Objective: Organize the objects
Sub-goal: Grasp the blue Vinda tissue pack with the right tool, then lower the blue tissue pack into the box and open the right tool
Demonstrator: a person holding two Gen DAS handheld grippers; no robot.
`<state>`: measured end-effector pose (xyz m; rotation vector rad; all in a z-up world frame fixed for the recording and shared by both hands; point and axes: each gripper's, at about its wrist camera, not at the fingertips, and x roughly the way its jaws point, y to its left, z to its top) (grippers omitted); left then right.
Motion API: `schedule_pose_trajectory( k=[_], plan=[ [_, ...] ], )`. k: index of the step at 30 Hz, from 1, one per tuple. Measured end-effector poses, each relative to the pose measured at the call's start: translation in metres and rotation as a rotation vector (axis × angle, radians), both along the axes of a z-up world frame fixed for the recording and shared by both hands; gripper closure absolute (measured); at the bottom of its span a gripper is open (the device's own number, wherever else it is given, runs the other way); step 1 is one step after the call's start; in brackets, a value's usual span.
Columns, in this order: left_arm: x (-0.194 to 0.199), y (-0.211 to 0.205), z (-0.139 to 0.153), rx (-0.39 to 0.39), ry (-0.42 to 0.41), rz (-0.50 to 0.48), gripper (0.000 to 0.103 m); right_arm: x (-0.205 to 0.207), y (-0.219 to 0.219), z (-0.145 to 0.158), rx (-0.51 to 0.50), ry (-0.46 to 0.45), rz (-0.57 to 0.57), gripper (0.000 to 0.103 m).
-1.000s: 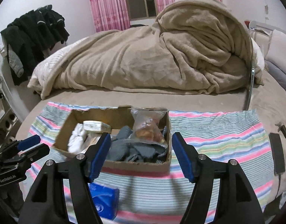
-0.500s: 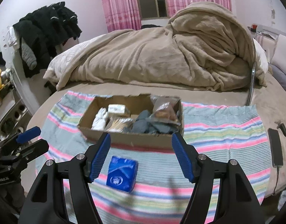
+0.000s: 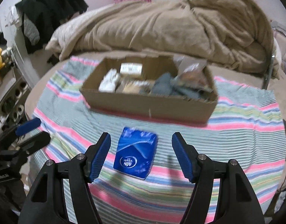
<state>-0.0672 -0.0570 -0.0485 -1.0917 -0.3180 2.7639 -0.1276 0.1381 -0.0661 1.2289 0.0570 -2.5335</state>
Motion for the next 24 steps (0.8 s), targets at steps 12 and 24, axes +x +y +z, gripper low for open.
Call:
schedule_pose_trajectory(
  k=[12,24],
  plan=[
    [-0.013,0.003,-0.025,0.006,-0.051,-0.01,0.023,-0.01,-0.013,-0.031,0.052,-0.084,0.027,0.032],
    [-0.007,0.004,-0.022,0.008,-0.051,-0.006,0.023,-0.007,-0.02,-0.034,0.095,-0.06,0.049,0.047]
  ],
)
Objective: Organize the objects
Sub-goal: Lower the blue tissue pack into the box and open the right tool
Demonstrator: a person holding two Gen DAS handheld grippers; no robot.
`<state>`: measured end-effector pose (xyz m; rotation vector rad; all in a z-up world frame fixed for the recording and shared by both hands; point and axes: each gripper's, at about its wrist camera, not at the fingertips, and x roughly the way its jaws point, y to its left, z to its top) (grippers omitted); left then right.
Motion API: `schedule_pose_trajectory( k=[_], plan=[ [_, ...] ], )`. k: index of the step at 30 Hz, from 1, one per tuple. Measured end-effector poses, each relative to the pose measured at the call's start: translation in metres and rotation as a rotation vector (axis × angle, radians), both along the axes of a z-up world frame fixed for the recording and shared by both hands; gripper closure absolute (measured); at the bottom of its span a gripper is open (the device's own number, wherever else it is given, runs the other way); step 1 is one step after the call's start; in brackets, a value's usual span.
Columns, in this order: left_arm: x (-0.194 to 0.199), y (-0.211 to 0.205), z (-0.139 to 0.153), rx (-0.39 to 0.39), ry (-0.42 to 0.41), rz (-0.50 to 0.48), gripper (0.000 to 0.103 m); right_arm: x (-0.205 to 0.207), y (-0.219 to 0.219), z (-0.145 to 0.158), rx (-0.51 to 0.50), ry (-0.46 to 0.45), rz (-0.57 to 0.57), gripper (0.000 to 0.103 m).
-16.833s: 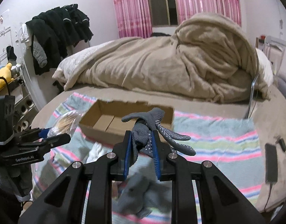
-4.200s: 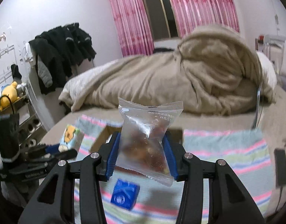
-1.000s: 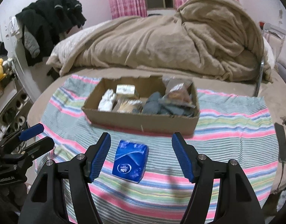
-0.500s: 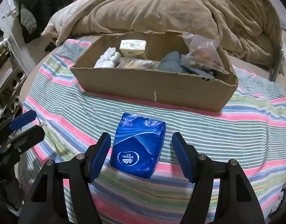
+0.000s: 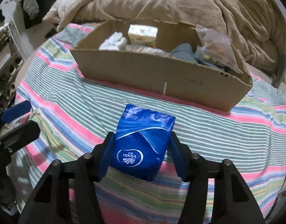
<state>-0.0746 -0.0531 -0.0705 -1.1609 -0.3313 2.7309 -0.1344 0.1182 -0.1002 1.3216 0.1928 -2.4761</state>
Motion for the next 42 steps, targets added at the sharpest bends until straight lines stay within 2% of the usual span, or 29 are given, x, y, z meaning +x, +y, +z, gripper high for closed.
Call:
schedule_pose_trajectory(
  k=[9,23,31,42],
  plan=[
    [0.001,-0.003,0.008,-0.016,0.017,0.007,0.023,0.004,0.015,0.028,-0.08,0.052,-0.019,0.047],
    [-0.018,-0.005,0.035,-0.09,0.074,0.007,0.023,-0.016,0.025,0.081,-0.096,0.158,-0.018,0.047],
    [-0.039,-0.005,0.044,-0.078,0.079,-0.01,0.023,-0.042,0.023,0.088,-0.078,0.182,-0.006,0.047],
    [-0.073,-0.001,0.042,-0.096,0.076,-0.001,0.023,-0.099,0.019,0.073,-0.082,0.151,0.0,0.047]
  ],
)
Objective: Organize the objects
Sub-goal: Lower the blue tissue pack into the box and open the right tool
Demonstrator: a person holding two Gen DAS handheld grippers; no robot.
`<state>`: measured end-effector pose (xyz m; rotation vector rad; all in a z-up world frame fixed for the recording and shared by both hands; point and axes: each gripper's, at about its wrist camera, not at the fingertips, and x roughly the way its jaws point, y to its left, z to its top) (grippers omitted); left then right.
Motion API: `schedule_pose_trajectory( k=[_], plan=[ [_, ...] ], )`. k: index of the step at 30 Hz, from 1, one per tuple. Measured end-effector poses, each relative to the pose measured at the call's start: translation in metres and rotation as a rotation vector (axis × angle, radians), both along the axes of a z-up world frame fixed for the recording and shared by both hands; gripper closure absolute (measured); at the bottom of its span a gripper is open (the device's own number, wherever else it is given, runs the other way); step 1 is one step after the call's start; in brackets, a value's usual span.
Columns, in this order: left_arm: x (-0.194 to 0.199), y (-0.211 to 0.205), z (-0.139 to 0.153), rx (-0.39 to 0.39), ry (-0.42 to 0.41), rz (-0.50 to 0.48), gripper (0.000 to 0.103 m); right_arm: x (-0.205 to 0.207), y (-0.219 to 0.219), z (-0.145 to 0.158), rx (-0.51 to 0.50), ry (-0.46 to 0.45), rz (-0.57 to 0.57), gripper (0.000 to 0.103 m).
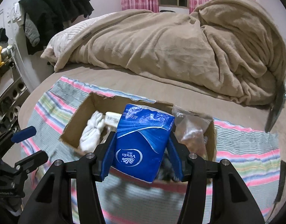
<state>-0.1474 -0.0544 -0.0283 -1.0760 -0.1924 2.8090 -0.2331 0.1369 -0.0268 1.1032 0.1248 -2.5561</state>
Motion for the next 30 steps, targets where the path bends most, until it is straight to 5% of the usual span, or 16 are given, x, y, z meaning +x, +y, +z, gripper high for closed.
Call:
schedule_pose_trajectory(
  k=[13,30],
  plan=[
    [-0.014,0.007,-0.013,-0.007,-0.026,-0.001,0.023,-0.025,0.005,-0.023,-0.029,-0.049,-0.023,0.037],
    [0.021,0.008,0.005,0.01,0.0,0.011,0.023,0.029,0.011,-0.002,-0.044,0.005,-0.018,0.034]
  ],
)
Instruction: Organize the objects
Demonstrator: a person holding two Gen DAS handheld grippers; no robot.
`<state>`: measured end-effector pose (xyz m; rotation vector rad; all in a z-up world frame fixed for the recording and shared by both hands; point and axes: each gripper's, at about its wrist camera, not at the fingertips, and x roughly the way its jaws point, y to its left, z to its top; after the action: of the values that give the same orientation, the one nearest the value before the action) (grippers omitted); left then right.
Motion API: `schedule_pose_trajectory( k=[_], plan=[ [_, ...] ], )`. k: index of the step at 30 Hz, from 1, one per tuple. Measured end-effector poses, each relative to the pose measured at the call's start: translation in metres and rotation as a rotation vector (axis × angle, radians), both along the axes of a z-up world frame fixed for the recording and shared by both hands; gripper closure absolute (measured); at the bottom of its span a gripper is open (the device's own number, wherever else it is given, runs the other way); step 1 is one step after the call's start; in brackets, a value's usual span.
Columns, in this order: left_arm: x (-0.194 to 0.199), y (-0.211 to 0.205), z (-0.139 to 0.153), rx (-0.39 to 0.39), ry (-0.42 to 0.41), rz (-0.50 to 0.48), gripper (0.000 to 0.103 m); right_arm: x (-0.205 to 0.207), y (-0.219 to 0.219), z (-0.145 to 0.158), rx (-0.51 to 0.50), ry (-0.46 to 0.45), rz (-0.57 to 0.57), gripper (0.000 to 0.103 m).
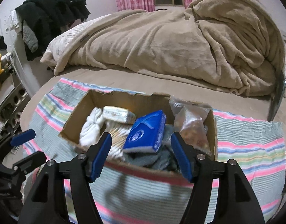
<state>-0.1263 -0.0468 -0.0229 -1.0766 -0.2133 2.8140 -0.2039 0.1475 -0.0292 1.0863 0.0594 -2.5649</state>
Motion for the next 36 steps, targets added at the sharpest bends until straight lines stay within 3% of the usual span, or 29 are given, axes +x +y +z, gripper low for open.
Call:
schedule_pose_trajectory(
  k=[20,36],
  plan=[
    [0.064,0.008,0.013,0.021,0.007,0.016,0.023,0.1,0.012,0.021,-0.008,0.056,-0.001,0.034],
    [0.103,0.032,0.003,-0.039,0.004,-0.008,0.023,0.155,0.033,0.009,-0.014,0.054,-0.069,0.034]
  ],
)
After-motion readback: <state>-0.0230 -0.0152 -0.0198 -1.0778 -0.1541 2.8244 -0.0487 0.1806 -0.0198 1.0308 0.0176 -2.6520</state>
